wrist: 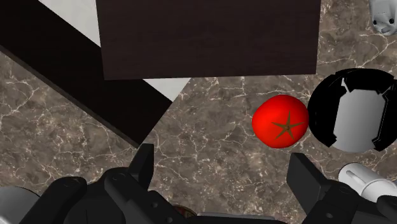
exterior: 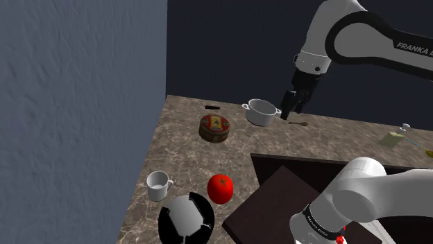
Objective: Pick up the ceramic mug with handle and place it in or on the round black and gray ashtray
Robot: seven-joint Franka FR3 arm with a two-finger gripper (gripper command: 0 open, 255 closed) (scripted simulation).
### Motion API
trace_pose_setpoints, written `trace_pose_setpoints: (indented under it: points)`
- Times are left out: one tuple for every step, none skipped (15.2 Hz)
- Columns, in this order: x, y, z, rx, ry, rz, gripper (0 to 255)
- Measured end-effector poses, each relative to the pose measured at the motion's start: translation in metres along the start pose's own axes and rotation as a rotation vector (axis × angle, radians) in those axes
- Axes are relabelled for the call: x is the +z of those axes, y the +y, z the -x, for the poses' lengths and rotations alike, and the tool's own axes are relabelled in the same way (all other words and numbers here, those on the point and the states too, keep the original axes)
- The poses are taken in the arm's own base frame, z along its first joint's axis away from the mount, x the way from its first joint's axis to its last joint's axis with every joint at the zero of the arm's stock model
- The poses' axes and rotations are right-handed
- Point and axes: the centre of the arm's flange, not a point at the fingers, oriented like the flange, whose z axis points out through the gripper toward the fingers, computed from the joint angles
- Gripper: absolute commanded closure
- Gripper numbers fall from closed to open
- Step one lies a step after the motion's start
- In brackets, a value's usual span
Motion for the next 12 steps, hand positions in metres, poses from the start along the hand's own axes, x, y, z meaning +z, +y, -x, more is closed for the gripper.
trace_pose_setpoints:
  points:
    - [0.0, 0.0, 0.0, 0.0, 0.0, 0.0, 0]
    - [0.003, -0.005, -0.002, -0.001, 0.001, 0.001, 0]
    - [0.008, -0.013, -0.008, -0.004, 0.001, 0.001, 0]
    - [0.015, -0.02, -0.013, -0.006, 0.002, 0.002, 0]
    - [0.022, -0.03, -0.018, -0.009, 0.004, 0.003, 0]
    - [0.027, -0.039, -0.023, -0.012, 0.006, 0.004, 0]
    - [0.036, -0.05, -0.027, -0.014, 0.007, 0.005, 0]
    - [0.042, -0.061, -0.031, -0.017, 0.009, 0.006, 0]
    - [0.049, -0.07, -0.038, -0.02, 0.011, 0.007, 0]
    - [0.057, -0.079, -0.041, -0.023, 0.013, 0.008, 0]
    - [0.063, -0.088, -0.048, -0.025, 0.015, 0.009, 0]
    - [0.069, -0.099, -0.054, -0.028, 0.016, 0.01, 0]
